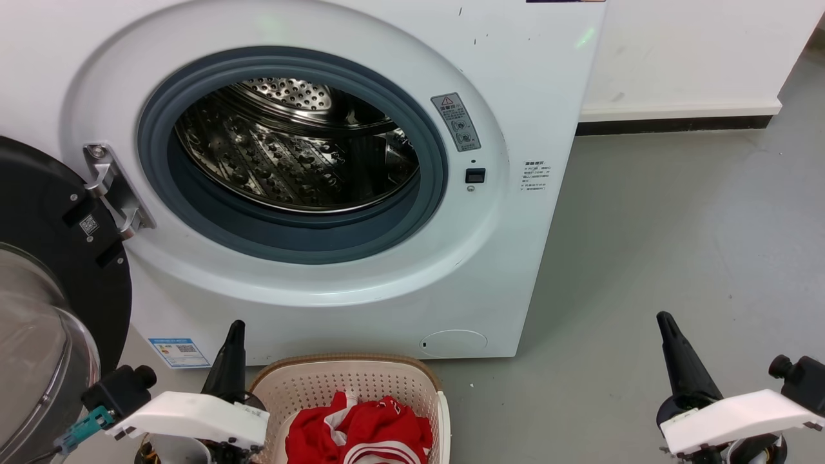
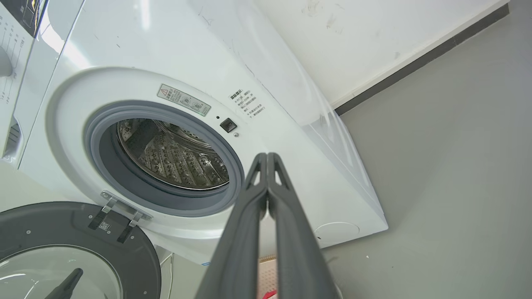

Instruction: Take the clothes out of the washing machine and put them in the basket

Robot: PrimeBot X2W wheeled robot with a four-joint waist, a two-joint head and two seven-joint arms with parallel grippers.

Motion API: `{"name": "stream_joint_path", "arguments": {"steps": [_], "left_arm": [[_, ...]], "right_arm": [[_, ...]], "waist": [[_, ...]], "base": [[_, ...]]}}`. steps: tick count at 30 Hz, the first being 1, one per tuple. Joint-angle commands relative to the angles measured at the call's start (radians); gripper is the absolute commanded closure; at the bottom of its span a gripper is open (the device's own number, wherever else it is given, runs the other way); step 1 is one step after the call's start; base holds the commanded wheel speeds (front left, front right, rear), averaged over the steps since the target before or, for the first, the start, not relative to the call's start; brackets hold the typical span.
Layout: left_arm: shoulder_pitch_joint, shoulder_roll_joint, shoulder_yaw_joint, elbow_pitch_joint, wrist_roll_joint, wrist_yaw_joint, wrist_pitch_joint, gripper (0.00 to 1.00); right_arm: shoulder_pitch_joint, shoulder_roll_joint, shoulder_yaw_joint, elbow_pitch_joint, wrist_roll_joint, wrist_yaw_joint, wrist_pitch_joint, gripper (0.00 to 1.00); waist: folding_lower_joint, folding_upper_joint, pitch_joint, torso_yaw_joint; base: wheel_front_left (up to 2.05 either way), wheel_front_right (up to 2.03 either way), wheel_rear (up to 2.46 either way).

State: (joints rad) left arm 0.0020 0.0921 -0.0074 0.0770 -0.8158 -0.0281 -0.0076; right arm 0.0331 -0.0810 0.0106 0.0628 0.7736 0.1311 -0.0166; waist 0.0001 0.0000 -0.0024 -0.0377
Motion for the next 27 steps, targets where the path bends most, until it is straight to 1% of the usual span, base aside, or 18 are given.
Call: {"name": "stream_joint_path", "arguments": {"steps": [1,5,6,11,27], "left_arm": [[-0.029,0.005,0.006,-0.003,-0.039,-0.010,0.004,1.00],[-0.034,0.004,0.010,0.005,-0.079,-0.015,0.008,1.00],[-0.037,0.004,0.012,0.010,-0.105,-0.018,0.011,1.00],[-0.045,0.002,0.019,0.023,-0.168,-0.026,0.018,1.00],[-0.063,-0.003,0.037,0.060,-0.338,-0.047,0.038,1.00]], "right_arm": [[-0.033,-0.008,-0.004,-0.003,0.044,0.000,0.002,1.00],[-0.038,-0.009,-0.007,0.007,0.087,0.000,0.006,1.00],[-0.043,-0.009,-0.008,0.013,0.115,0.000,0.008,1.00],[-0.052,-0.010,-0.013,0.026,0.182,0.000,0.014,1.00],[-0.075,-0.011,-0.027,0.066,0.365,0.000,0.033,1.00]], "waist": [[0.0000,0.0000,0.000,0.001],[-0.0001,0.0000,0.000,0.002],[-0.0001,0.0000,0.000,0.003],[-0.0001,0.0000,0.001,0.005],[-0.0001,0.0000,0.002,0.012]], "base": [[0.00,0.00,0.00],[0.00,0.00,0.00],[0.00,0.00,0.00],[0.00,0.00,0.00],[0.00,0.00,0.00]]}}
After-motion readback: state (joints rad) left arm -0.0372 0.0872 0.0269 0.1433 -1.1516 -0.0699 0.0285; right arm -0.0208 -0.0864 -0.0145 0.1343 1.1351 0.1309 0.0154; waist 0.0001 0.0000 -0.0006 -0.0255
